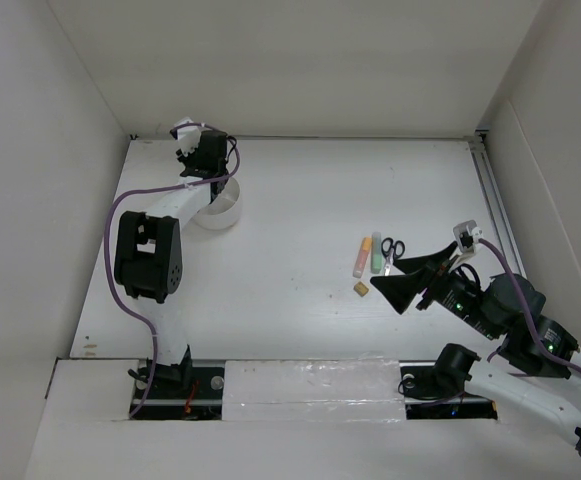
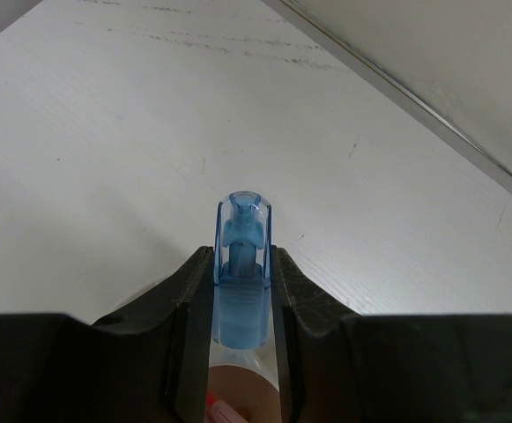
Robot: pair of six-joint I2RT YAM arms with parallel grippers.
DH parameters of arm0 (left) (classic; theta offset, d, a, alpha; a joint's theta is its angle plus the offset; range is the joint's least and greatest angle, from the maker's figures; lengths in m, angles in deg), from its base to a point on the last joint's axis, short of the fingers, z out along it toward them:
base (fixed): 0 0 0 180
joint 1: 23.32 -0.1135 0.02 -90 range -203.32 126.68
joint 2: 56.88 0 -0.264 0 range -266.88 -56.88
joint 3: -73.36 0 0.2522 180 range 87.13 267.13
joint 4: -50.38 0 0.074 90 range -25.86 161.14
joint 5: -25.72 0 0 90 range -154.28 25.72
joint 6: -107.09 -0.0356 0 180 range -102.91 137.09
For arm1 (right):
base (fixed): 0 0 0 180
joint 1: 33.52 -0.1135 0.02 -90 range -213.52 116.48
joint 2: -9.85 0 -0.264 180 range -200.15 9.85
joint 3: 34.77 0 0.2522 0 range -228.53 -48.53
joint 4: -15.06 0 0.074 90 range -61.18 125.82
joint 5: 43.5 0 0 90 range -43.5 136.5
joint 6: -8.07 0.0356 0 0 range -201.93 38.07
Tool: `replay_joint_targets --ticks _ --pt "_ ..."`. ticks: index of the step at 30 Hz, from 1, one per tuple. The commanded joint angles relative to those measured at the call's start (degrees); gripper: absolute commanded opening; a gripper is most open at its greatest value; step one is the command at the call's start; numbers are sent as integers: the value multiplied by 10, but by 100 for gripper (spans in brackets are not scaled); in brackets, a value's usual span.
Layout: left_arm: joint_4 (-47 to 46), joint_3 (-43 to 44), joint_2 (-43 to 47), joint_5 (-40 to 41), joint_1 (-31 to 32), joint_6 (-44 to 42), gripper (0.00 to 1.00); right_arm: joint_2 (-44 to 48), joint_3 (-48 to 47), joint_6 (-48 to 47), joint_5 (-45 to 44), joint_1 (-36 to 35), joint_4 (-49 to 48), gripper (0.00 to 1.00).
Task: Sort the stationery into containers
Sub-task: Place the stationery in the storage box.
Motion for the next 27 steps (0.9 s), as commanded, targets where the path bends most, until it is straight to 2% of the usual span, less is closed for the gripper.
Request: replay_joint_targets --ticks 1,27 --pt "-26 -9 43 14 -1 -8 1 0 5 3 5 -6 -28 98" --pt "-73 -42 53 15 -1 -24 0 10 5 3 5 -6 -28 98"
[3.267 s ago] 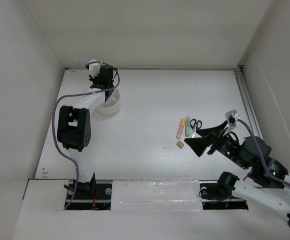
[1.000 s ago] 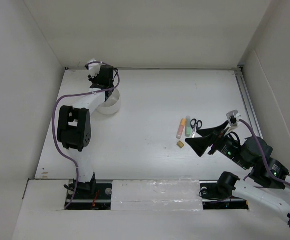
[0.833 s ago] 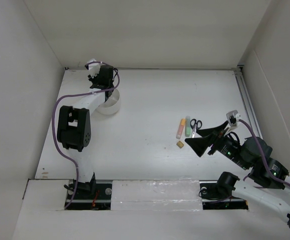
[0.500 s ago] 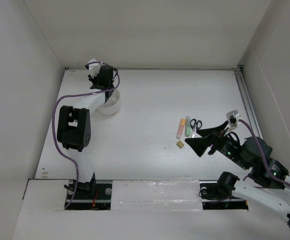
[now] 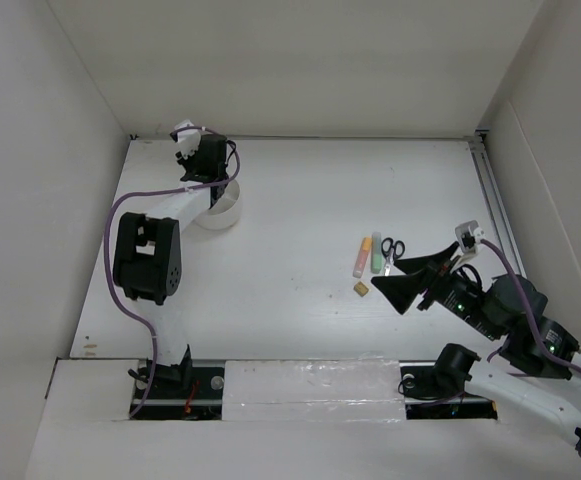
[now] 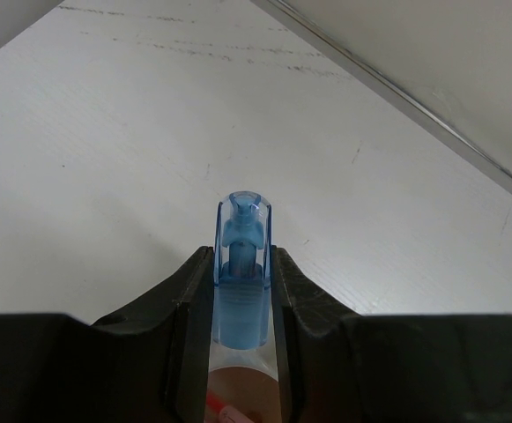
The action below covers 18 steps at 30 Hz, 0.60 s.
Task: Sort the stationery into containers
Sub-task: Place the stationery in the storage box.
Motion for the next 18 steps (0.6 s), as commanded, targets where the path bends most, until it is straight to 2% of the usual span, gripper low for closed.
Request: replay_joint_targets --ticks 1,11,16,18 --pt "-24 -8 45 7 -1 -5 0 8 5 1 5 -6 -28 98" --pt "-24 -13 50 2 7 -5 0 13 5 7 5 -6 -22 98" --pt "-57 -24 43 86 56 -55 6 18 5 7 5 -6 -17 98" --pt "-26 -11 29 82 61 -32 3 18 5 7 5 -6 -17 98"
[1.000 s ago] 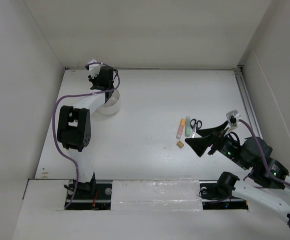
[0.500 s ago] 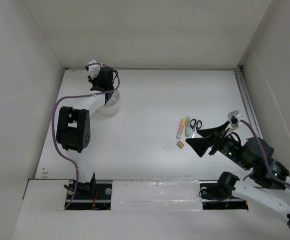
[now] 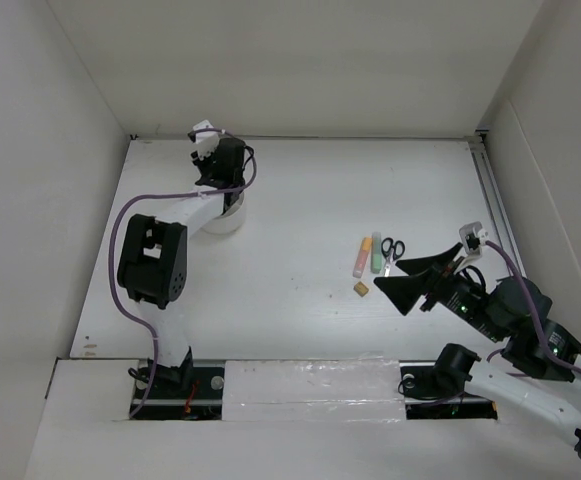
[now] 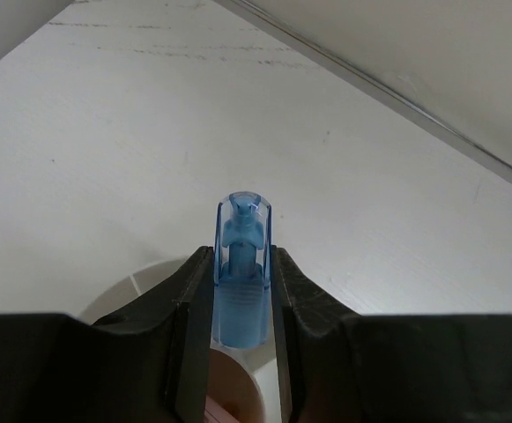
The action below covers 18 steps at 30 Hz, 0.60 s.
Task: Sort the stationery into containers
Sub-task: Place the stationery in the storage box.
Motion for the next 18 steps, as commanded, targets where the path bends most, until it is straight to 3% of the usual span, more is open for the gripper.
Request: replay_joint_targets --ticks 1,8,11,18 --pt "5 10 18 48 17 -5 1 11 5 4 5 -6 -11 98" --pt "-4 5 30 35 17 -12 6 21 -1 4 0 -6 -2 98" --pt "8 19 17 40 17 -5 15 21 -1 4 6 -6 -2 98" --pt "8 19 17 40 17 -5 23 21 -1 9 6 -6 -2 98"
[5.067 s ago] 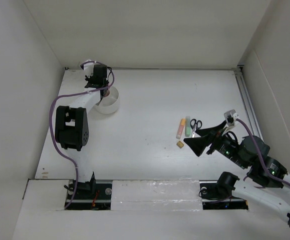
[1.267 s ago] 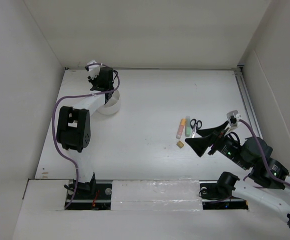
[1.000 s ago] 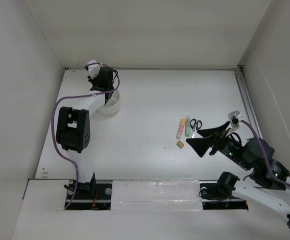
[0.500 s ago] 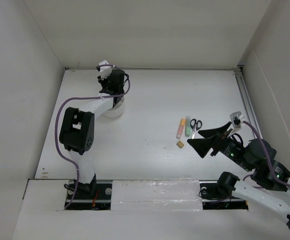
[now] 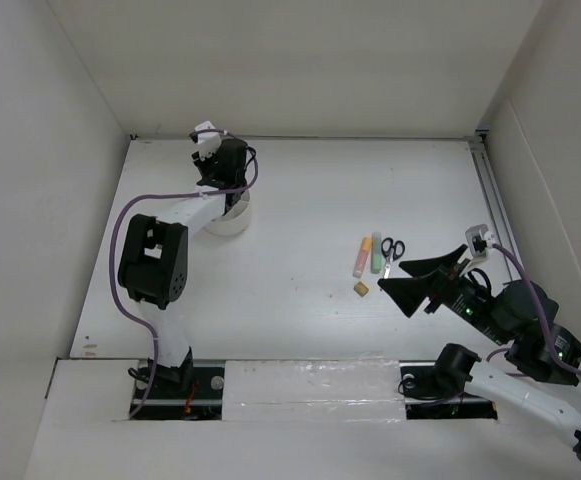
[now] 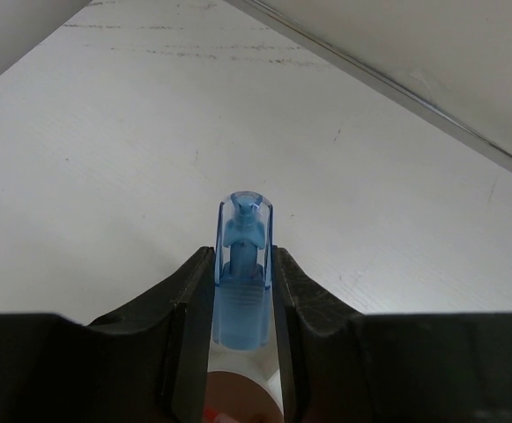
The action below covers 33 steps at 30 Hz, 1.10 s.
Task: Sort the stationery into containers
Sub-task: Place the stationery in the storage box, then pick up the stationery from the center of the board.
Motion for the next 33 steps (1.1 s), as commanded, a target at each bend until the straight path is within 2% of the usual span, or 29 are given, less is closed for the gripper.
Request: replay_joint_targets --ticks 1,8,10,13,14,15,16,18,22,23,29,32,33 --pt "-3 14 17 15 -1 1 24 4 -1 5 6 -6 -10 98" --pt "-8 2 34 21 -1 1 31 4 -1 5 6 -6 -10 98" --pt "-8 2 34 21 -1 1 37 4 -1 5 6 -6 -10 98" --pt "-18 -8 39 21 -1 1 41 4 -1 5 6 -6 -10 98" --pt "-18 -8 39 21 -1 1 41 4 -1 5 1 -6 -10 98" --pt "-18 -8 39 21 -1 1 32 4 -1 5 1 -6 -10 98" --pt "-18 -8 44 15 -1 1 28 4 -1 5 1 -6 -10 98" --pt "-18 -8 51 15 -1 1 28 4 -1 5 1 -6 -10 98" --pt "1 15 87 15 -1 7 48 4 -1 5 1 -6 -5 98" --pt "-8 15 115 10 -1 -2 60 4 -1 5 1 -6 -5 98" --pt "-44 -9 217 -22 7 -50 100 -1 -7 5 -4 -6 -5 99" --pt "-49 11 243 -55 54 -121 100 -7 -26 0 -27 -6 6 99" --pt "-49 16 254 -67 89 -143 100 -7 -35 -6 -39 -6 13 99"
